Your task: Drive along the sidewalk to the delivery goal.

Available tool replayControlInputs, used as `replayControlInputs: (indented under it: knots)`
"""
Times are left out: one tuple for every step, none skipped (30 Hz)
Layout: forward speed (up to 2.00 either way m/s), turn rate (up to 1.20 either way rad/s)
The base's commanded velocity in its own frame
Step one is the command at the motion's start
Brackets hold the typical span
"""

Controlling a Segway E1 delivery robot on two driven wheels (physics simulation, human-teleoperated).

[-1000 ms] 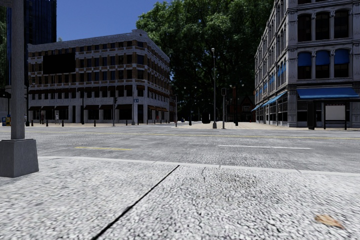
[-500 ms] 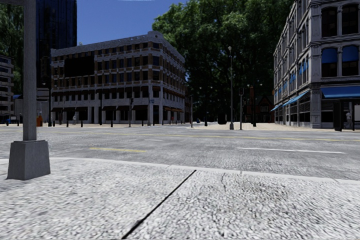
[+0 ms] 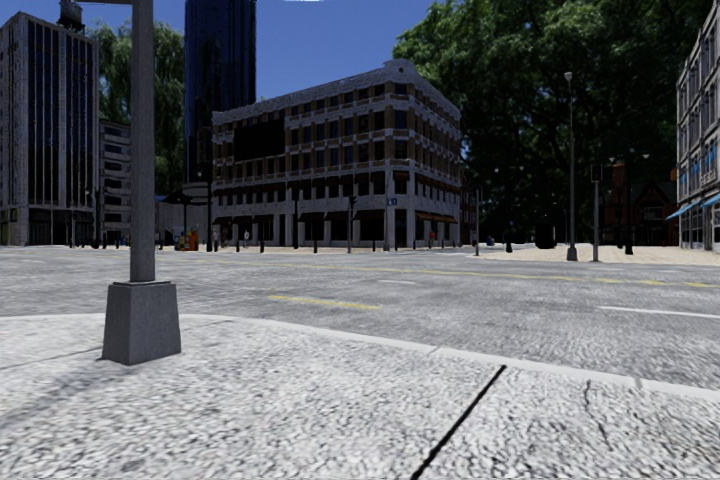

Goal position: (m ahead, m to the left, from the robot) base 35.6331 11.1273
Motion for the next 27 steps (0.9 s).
replayControlInputs:
  knots:
    - [1.06,0.83]
    - [1.06,0.83]
    - [1.06,0.83]
    - [1.06,0.83]
    - [1.06,0.83]
    - [1.06,0.83]
    - [1.06,0.83]
    - [1.06,0.83]
    - [1.06,0.83]
    - [1.06,0.83]
    - [1.06,0.83]
    - [1.06,0.83]
    - [1.06,0.83]
    - [1.06,0.83]
    - [1.06,0.83]
    - [1.06,0.83]
    - [1.06,0.83]
    - [1.06,0.83]
    - [1.06,0.83]
    - [1.08,0.83]
    - [1.08,0.83]
    - [1.12,0.83]
    - [1.15,0.83]
    - [1.15,0.83]
    - [1.15,0.83]
    - [1.16,0.83]
    - [1.16,0.83]
